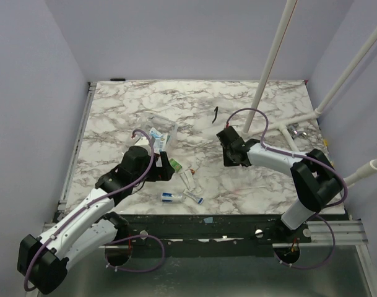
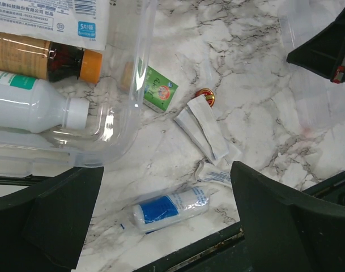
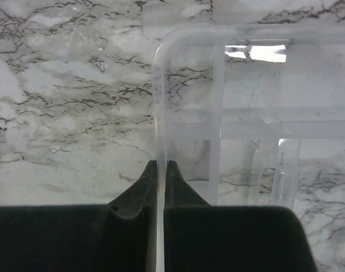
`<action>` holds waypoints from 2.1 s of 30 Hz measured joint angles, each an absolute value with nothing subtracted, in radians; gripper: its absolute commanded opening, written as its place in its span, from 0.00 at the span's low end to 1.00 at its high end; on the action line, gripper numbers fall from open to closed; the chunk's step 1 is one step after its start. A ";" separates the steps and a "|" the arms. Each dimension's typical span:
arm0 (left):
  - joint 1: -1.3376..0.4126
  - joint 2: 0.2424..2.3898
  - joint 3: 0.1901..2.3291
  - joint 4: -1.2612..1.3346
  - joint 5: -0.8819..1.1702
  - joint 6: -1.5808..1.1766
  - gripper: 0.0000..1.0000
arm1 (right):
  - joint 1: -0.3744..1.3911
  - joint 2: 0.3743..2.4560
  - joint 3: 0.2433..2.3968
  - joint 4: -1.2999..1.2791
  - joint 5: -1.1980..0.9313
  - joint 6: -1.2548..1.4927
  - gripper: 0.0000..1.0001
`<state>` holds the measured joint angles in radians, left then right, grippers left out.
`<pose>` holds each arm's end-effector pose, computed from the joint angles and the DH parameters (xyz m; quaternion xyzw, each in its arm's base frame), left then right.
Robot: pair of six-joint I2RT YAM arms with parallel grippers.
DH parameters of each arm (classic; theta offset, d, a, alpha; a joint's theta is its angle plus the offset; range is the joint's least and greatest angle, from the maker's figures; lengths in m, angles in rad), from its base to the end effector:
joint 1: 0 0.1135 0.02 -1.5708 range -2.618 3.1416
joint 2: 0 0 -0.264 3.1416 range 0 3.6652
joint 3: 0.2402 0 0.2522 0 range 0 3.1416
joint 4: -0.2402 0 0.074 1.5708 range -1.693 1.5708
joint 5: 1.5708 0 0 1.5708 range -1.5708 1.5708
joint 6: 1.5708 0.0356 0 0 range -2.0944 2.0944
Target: Organize the medicine kit
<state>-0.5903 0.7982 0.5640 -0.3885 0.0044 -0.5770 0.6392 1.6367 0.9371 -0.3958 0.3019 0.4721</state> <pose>0.1469 -0.0986 0.2401 0.0069 0.8897 -0.2532 0.3798 0.2574 0.1781 0.1691 -0.0449 0.9604 -0.0014 0.2749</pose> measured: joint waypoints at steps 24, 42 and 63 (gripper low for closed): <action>-0.534 0.900 0.588 -0.382 -0.322 -0.699 0.98 | 0.749 1.729 1.018 -0.284 0.138 0.450 0.01; -0.426 0.897 0.658 -0.398 -0.415 -0.768 0.98 | 0.891 1.851 1.159 -0.282 0.098 0.396 0.24; -0.420 0.650 0.688 -0.467 -0.239 -0.603 0.98 | 0.906 1.740 1.237 -0.376 0.156 0.364 0.50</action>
